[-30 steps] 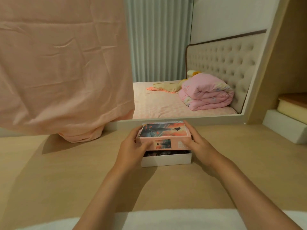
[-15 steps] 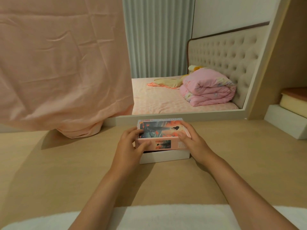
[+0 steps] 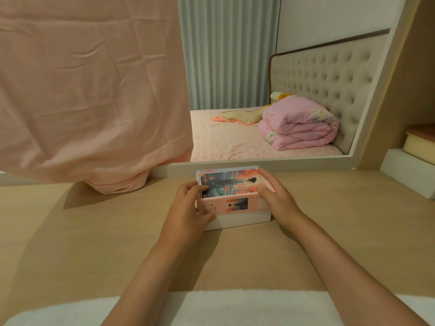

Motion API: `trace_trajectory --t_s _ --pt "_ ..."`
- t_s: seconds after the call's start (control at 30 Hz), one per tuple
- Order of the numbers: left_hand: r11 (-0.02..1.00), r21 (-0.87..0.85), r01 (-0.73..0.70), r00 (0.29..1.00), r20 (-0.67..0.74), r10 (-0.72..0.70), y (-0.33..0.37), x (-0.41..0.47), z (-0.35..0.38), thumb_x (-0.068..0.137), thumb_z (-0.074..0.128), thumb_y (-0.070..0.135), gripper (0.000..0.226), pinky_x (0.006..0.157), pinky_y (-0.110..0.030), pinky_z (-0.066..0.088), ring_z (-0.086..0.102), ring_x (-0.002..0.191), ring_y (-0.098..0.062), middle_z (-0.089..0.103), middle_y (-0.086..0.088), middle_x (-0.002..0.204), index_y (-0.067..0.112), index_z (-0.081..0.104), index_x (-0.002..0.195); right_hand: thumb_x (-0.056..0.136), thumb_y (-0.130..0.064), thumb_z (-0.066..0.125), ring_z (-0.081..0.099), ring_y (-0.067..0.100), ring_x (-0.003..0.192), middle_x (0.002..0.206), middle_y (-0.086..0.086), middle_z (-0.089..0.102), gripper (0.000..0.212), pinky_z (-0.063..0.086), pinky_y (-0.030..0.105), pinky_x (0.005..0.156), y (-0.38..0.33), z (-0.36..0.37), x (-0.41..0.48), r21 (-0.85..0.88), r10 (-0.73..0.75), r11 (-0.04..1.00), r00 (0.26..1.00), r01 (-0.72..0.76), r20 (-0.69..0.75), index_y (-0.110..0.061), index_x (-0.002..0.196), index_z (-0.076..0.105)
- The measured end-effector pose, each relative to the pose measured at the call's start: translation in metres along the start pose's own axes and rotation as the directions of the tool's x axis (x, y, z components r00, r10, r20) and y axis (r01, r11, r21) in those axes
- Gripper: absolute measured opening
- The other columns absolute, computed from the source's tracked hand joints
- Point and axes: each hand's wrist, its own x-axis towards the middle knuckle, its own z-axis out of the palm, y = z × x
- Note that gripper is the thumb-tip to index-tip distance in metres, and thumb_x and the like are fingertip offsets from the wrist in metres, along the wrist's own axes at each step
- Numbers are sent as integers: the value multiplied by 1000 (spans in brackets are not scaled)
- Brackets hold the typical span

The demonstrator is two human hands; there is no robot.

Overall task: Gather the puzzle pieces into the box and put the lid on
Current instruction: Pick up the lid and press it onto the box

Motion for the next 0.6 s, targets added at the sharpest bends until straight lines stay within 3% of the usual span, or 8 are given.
trace_trajectory --t_s 0.27,0.37,0.47,0.6 --pt "999 38 -25 998 -51 26 -3 0 2 71 81 10 67 98 -37 51 49 123 -5 45 11 135 20 57 133 95 -59 50 45 7 134 146 -15 49 52 36 24 97 -2 1 7 -196 -46 980 998 38 -37 -41 144 47" --pt "999 39 -12 999 -38 13 -3 -1 -1 71 83 11 66 98 -36 51 49 123 -6 45 11 134 21 58 132 94 -57 53 49 9 131 143 -14 54 47 42 29 101 -1 0 6 -199 -45 979 999 40 -20 -42 139 52" --pt "999 51 -19 999 -25 20 -2 -1 -3 72 82 11 64 96 -34 52 50 119 -5 45 10 133 20 58 130 78 -65 63 56 7 122 136 -17 58 60 49 37 102 1 -3 -2 -172 -35 984 998 42 45 -51 135 49" --pt "995 90 -45 998 -29 48 1 -1 -5 73 81 12 62 95 -33 52 51 119 -5 47 9 135 19 59 130 63 -40 86 60 1 109 127 -17 60 92 52 28 93 0 -15 -9 -332 -12 941 989 61 148 -58 139 36"
